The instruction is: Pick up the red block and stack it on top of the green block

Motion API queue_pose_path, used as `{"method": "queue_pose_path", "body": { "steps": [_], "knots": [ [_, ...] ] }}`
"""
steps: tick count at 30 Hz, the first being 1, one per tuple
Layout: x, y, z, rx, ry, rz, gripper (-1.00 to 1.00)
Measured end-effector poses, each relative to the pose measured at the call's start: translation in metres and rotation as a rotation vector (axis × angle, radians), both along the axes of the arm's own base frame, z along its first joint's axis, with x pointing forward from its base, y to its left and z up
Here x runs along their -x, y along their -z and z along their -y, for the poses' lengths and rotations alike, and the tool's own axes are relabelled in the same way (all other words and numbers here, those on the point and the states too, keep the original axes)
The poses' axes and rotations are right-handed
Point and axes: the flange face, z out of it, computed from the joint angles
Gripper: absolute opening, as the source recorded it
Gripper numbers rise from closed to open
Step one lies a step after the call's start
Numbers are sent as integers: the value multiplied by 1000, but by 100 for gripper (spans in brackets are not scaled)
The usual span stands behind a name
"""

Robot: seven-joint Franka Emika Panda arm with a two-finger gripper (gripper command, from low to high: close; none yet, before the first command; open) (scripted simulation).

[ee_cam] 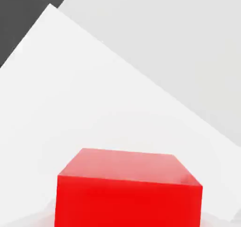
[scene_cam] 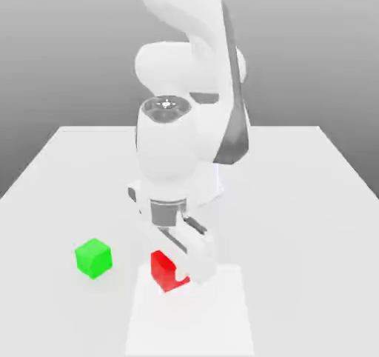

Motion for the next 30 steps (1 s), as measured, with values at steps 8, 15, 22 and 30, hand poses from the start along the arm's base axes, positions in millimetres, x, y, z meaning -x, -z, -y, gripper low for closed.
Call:
{"method": "queue_pose_path", "body": {
  "steps": [8,15,22,30],
  "knots": [
    [16,-26,57,-3,494,4,-100],
    [41,-39,105,-5,983,5,-100],
    [76,-44,148,-4,1478,1,-100],
    [86,-32,168,20,1642,3,-100]
  ]
}}
